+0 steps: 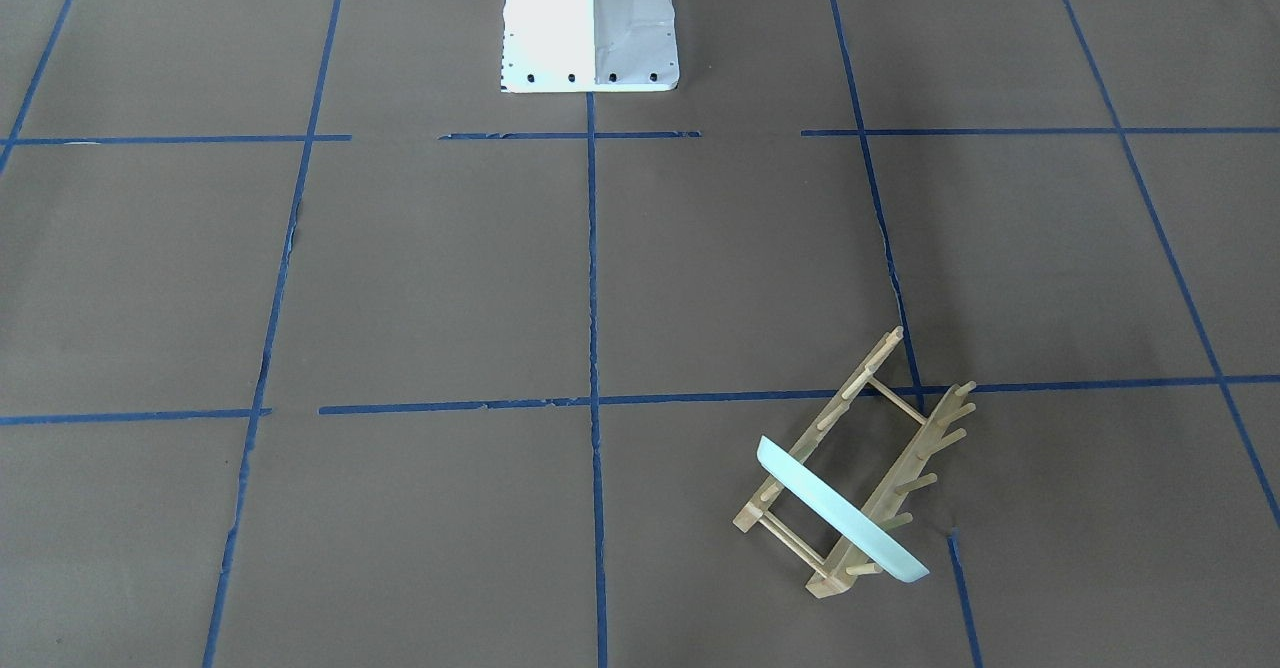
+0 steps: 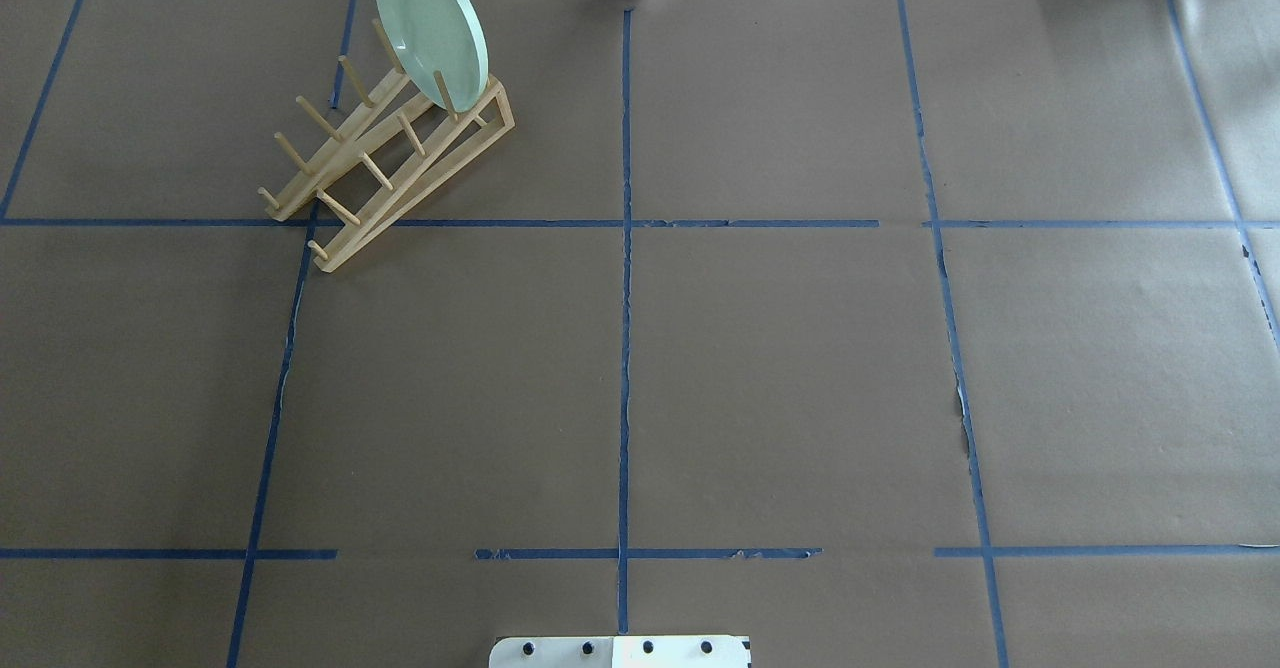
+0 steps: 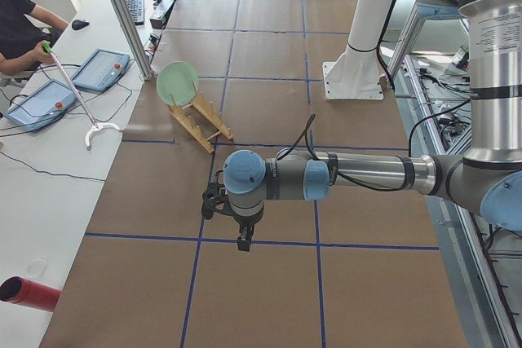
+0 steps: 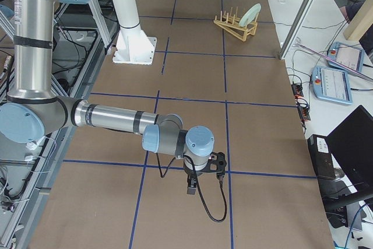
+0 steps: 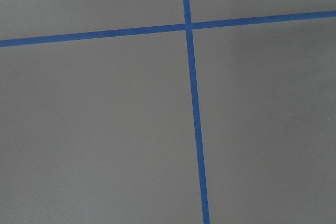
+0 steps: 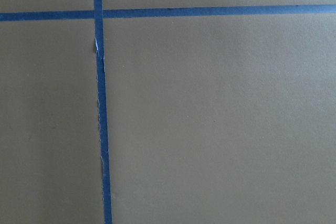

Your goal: Place plate on rack

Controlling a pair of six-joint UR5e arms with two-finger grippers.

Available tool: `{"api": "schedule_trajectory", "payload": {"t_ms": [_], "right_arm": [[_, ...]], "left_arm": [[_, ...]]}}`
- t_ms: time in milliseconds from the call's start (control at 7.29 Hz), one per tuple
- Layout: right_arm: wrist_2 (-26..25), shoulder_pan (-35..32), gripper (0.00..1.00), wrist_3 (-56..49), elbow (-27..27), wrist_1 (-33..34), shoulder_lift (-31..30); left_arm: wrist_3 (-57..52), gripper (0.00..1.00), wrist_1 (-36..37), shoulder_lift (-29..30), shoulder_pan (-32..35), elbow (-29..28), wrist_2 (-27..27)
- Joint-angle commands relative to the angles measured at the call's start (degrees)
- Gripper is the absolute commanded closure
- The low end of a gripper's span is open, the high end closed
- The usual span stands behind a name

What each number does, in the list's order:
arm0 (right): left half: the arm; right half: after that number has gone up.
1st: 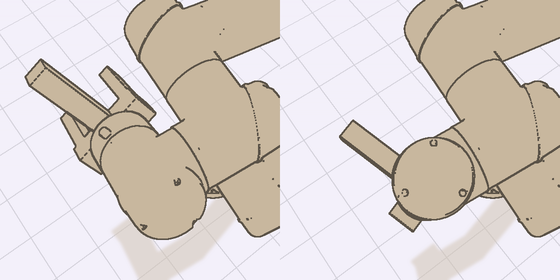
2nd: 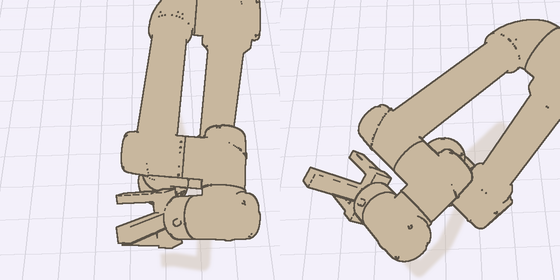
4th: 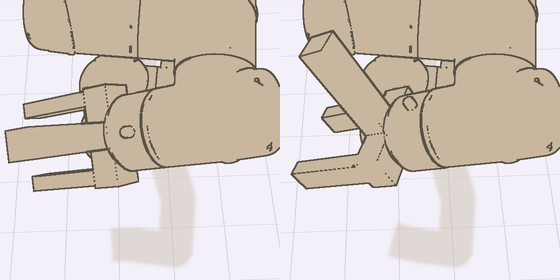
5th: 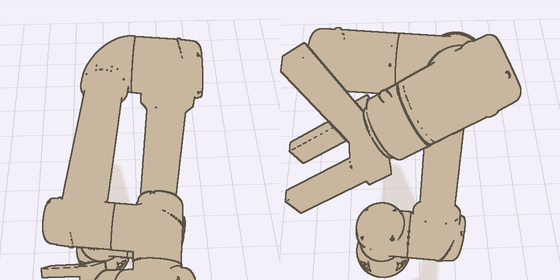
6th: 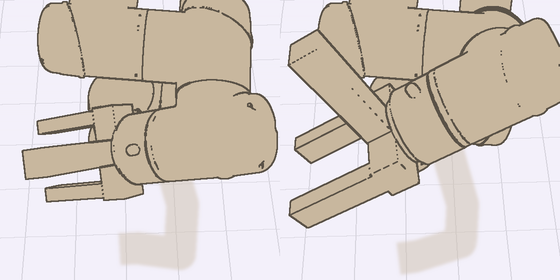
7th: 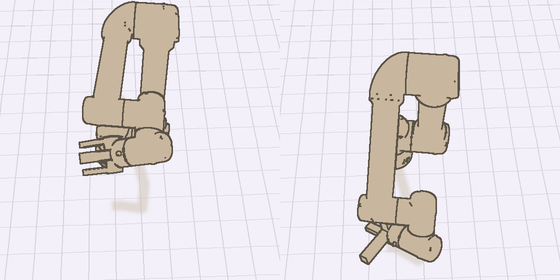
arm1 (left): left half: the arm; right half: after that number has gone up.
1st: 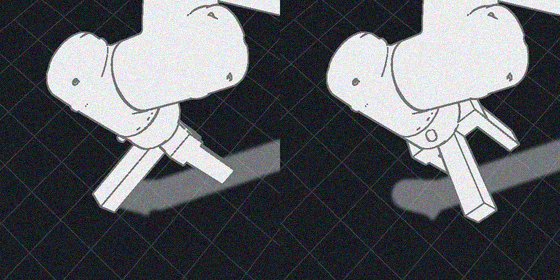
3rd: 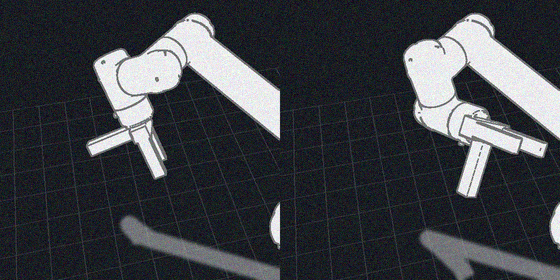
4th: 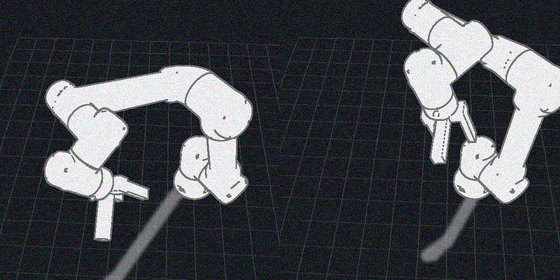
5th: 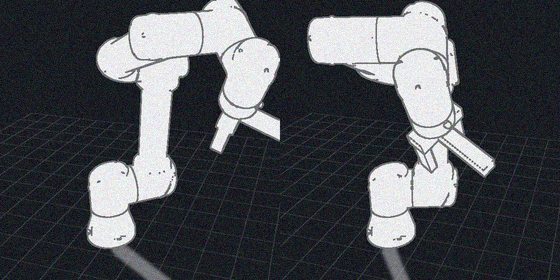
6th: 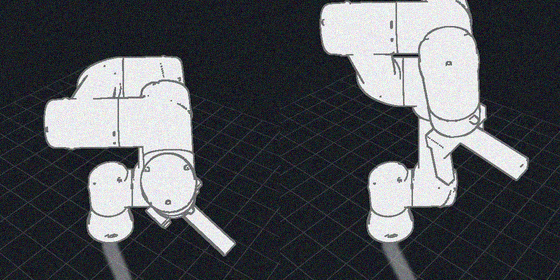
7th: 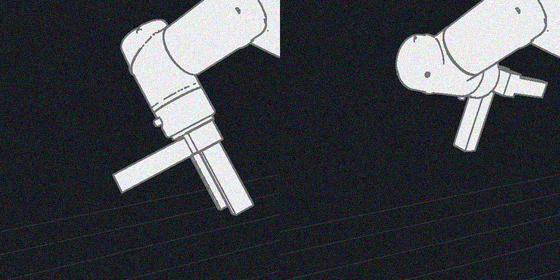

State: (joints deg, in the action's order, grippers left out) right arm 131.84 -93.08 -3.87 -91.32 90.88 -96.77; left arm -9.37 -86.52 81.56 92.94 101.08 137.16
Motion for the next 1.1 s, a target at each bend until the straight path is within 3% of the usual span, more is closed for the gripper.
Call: {"api": "schedule_trajectory", "payload": {"t_ms": [0, 961], "right_arm": [[0.0, 0.0, 0.0, 0.0, 0.0, 0.0, 0.0], [0.0, 0.0, 0.0, 0.0, 0.0, 0.0, 0.0]], "left_arm": [[-0.3, 0.0, 0.6, 0.5, 0.0, -0.4, 0.0], [-0.3, 0.0, 0.6, 0.4, 0.0, -0.3, -0.6]]}}
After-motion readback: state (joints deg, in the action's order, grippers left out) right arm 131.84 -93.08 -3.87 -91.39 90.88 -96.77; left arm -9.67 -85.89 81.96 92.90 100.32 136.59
